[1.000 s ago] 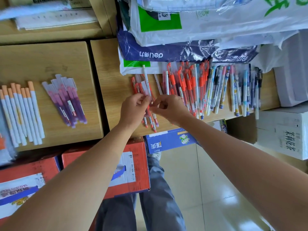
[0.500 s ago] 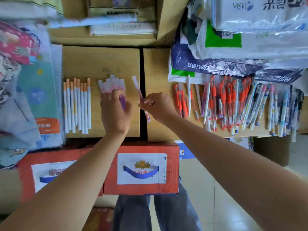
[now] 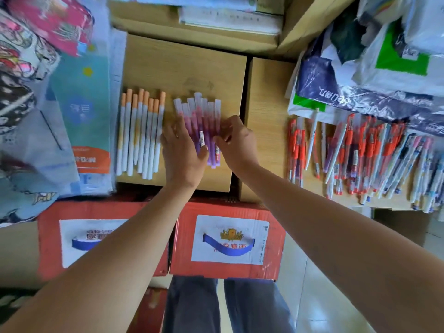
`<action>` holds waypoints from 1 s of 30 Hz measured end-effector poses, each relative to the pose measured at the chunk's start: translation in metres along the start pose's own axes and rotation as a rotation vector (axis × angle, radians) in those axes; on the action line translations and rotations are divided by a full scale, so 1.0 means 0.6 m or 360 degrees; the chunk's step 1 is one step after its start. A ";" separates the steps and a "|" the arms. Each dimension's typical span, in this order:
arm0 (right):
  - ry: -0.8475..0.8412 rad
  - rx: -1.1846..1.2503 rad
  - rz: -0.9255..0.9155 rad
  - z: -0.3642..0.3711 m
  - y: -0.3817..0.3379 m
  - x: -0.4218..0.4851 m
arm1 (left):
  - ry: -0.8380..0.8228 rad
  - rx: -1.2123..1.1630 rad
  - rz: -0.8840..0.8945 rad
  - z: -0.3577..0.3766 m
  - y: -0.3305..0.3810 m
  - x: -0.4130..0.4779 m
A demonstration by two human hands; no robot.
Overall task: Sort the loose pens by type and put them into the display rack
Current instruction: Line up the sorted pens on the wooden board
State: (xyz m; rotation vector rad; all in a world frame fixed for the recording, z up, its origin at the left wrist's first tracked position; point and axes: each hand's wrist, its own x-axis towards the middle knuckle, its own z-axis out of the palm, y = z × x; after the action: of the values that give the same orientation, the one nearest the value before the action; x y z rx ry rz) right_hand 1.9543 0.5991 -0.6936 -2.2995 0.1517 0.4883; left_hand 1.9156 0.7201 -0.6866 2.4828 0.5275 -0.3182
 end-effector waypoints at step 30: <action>0.0154 -0.0381 0.0388 -0.244 0.235 -0.083 | -0.0723 0.0230 0.0759 0.138 0.233 -0.092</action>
State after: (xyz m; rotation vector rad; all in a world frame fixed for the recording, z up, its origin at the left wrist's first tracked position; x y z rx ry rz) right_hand 1.9167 0.3942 -0.6759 -2.5549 0.4466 0.5429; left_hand 1.9185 0.5496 -0.6665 2.4627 -0.2782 -0.7150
